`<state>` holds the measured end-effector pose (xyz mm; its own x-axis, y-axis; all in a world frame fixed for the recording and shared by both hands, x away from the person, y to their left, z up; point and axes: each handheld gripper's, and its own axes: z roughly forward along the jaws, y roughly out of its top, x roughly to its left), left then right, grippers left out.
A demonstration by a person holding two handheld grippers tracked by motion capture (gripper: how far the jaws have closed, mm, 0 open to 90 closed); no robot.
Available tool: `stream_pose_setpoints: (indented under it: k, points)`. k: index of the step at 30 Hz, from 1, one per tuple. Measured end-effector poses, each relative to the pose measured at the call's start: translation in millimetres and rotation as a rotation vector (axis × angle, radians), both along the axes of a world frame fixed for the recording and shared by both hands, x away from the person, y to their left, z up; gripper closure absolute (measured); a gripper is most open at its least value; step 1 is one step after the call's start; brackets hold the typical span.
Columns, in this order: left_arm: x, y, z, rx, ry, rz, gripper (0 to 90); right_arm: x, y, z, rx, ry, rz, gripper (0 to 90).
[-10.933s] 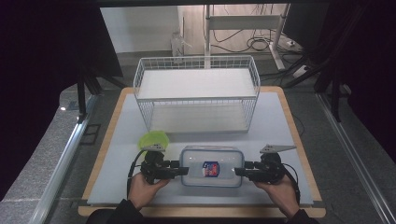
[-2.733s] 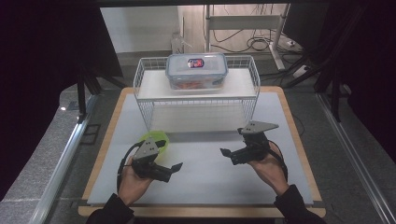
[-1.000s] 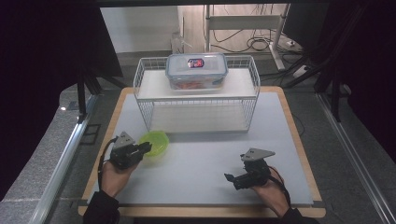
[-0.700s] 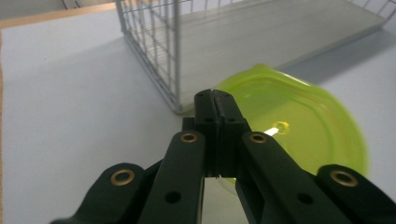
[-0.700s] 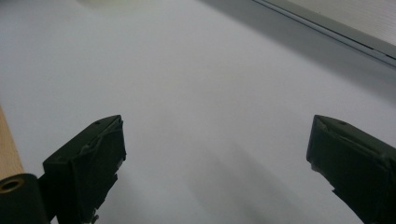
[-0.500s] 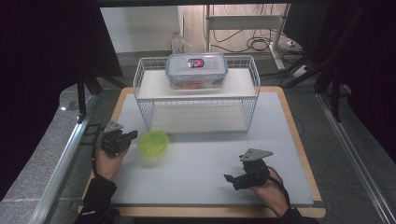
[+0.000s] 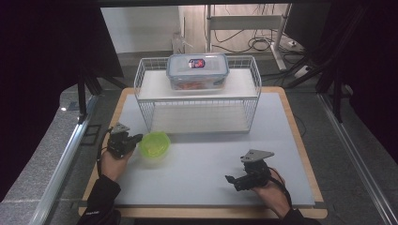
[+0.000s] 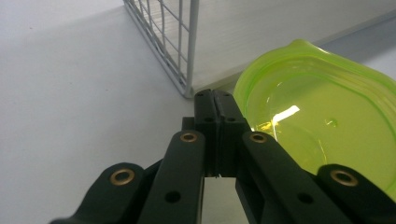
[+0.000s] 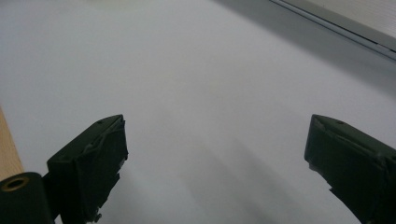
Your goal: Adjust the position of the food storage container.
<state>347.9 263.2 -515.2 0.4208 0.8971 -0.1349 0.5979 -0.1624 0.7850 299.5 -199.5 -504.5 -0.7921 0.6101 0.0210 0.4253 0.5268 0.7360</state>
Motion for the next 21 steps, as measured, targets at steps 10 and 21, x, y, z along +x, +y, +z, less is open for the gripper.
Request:
stream_pose_setpoints:
  k: [10, 21]
  points:
    - [-4.0, -23.3, 2.1, -0.004, 0.01, -0.055, 90.0, -0.2, 0.3, -0.2, -0.006, -0.001, 0.001, 6.2]
    - [-14.6, -57.8, 5.0, -0.002, 0.023, -0.146, 90.0, -0.6, 0.7, -0.6, -0.013, 0.0, 0.002, 6.2]
